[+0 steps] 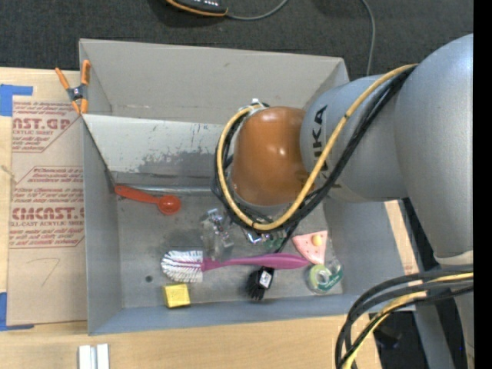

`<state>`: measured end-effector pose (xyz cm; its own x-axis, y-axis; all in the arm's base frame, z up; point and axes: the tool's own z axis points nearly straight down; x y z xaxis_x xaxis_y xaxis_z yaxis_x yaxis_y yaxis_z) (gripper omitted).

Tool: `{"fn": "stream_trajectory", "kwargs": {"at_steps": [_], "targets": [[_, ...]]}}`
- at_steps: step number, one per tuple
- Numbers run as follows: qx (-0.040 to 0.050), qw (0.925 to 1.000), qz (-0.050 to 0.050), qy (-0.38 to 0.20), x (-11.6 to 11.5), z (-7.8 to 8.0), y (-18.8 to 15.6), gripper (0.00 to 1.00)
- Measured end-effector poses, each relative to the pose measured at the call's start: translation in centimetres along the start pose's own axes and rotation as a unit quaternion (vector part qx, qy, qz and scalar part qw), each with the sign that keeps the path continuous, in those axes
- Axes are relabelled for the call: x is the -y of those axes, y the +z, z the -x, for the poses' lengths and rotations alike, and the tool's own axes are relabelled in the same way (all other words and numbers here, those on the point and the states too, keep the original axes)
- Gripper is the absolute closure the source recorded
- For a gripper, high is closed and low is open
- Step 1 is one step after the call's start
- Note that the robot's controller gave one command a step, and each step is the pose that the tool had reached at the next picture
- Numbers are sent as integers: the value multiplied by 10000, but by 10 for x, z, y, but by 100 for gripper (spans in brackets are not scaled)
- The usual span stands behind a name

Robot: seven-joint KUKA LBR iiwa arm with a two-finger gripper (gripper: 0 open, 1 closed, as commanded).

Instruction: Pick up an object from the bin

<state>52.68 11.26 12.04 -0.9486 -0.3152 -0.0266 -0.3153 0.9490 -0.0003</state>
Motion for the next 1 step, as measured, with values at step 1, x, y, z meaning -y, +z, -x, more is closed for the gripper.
{"fn": "stream_trajectory", "kwargs": {"at_steps": [1], "targets": [[84, 9999, 5, 85, -8, 4, 45, 100]]}}
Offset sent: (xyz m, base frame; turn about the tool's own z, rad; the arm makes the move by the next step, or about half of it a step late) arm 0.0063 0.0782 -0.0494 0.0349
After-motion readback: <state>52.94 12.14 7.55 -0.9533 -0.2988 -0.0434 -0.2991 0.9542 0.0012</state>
